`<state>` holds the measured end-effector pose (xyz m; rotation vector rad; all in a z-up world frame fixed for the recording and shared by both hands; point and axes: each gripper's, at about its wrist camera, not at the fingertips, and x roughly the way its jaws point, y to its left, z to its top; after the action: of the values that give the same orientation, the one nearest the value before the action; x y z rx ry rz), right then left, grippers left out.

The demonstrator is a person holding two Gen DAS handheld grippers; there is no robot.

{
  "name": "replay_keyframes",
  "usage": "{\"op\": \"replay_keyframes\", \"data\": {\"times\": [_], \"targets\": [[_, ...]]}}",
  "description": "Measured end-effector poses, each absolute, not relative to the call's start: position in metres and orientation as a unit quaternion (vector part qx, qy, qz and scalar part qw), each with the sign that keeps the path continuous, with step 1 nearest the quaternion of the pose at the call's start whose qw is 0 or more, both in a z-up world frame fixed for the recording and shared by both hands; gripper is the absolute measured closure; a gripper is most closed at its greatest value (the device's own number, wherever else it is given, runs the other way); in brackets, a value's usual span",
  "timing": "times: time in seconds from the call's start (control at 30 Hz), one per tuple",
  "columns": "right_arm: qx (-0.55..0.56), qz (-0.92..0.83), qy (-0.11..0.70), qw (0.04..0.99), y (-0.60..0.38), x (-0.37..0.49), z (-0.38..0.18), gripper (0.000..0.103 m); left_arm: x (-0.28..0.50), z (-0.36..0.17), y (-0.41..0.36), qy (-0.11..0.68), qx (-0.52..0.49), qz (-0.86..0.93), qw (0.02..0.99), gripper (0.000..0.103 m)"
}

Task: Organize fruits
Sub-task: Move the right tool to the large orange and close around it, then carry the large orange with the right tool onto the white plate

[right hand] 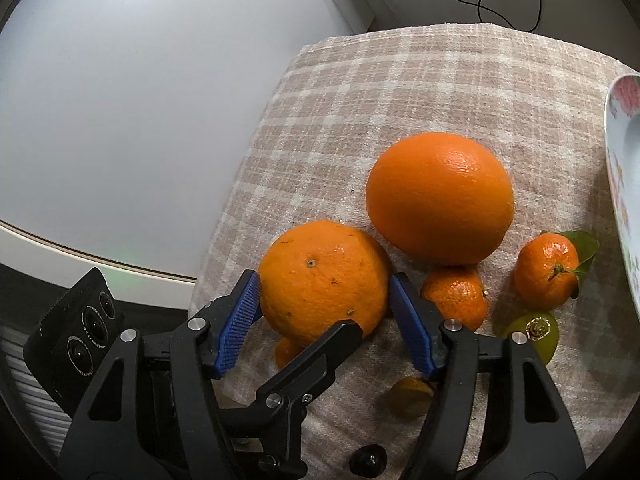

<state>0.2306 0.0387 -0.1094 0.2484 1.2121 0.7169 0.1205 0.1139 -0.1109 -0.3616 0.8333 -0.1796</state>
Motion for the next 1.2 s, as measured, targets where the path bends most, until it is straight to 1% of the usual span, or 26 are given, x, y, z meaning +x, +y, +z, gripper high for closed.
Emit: {"op": "replay_keyframes", "data": {"times": [0.3, 0.63, 0.87, 1.2], "targets": [[0.122, 0.338, 0.548, 0.756, 0.024, 0.214, -0.096, 0.034, 0.11, -0.099, 0.11, 0.388, -0.159, -0.075, 0.905, 0.034], [0.126, 0.357, 0.514, 0.77, -0.002, 0.195, -0.057, 0.034, 0.108, -0.066, 0.089, 0.354, -0.137, -0.076, 0.922, 0.035], [0.138, 0.345, 0.494, 0.786, -0.049, 0.191, -0.035, 0.034, 0.127, -0.053, 0.053, 0.343, -0.12, -0.097, 0.927, 0.035], [0.169, 0.302, 0.475, 0.809, -0.127, 0.206, -0.018, 0.034, 0.165, -0.043, -0.021, 0.344, -0.089, -0.141, 0.924, 0.035]]}}
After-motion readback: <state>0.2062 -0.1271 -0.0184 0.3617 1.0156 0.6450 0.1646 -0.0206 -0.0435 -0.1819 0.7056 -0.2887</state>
